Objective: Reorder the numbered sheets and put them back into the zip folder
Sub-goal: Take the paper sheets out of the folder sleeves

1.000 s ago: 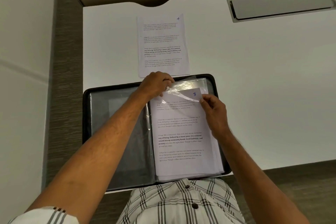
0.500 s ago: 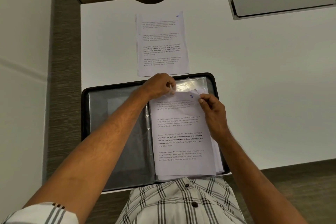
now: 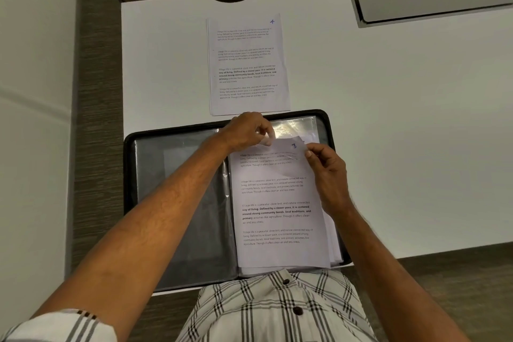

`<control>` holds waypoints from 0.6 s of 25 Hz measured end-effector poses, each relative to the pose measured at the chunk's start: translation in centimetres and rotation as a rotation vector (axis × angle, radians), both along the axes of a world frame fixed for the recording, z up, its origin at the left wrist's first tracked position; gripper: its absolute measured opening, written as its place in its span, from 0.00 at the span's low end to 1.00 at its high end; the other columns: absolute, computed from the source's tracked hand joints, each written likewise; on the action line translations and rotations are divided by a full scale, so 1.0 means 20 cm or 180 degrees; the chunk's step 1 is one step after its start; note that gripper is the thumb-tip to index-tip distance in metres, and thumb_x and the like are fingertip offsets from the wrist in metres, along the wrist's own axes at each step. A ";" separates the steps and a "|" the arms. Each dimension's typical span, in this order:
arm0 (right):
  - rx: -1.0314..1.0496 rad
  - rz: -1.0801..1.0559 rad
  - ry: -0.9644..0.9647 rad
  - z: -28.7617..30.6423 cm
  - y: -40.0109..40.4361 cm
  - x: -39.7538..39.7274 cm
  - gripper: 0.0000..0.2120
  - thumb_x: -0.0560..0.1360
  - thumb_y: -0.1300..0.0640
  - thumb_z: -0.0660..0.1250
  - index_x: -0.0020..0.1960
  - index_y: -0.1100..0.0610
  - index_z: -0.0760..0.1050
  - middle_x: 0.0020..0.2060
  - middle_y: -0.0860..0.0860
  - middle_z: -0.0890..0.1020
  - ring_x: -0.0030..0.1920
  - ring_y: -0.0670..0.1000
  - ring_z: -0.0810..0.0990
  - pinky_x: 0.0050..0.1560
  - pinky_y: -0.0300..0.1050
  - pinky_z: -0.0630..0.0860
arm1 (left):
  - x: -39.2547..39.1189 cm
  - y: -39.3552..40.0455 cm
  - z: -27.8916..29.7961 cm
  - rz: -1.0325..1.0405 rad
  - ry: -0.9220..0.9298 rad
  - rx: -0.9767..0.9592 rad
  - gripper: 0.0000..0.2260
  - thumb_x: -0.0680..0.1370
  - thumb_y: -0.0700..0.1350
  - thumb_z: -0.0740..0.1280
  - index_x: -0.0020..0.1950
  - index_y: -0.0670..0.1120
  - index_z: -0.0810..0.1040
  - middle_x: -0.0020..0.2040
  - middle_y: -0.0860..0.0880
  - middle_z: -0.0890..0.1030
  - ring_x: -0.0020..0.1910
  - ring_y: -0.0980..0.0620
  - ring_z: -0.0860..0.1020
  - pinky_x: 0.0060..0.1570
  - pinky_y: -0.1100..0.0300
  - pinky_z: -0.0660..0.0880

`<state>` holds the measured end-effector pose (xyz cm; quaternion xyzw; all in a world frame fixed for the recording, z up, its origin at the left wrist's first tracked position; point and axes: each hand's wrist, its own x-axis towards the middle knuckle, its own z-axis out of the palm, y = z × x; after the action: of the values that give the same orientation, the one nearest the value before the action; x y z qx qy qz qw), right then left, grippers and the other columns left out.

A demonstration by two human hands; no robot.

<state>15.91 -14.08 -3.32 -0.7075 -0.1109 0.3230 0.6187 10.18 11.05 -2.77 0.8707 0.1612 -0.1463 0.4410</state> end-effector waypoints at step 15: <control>-0.0707 0.0212 0.0001 -0.09 -0.05 -0.01 0.05 0.85 0.55 0.66 0.58 0.51 0.81 0.55 0.46 0.87 0.52 0.49 0.87 0.54 0.53 0.86 | 0.25 0.23 0.18 0.1358 -0.0827 0.0934 0.03 0.79 0.48 0.68 0.47 0.52 0.81 0.46 0.57 0.83 0.49 0.57 0.78 0.56 0.53 0.57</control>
<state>15.65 -15.17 -5.04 -0.7676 -0.0977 0.3538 0.5254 15.14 15.71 0.73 0.8831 0.3023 0.0875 0.3481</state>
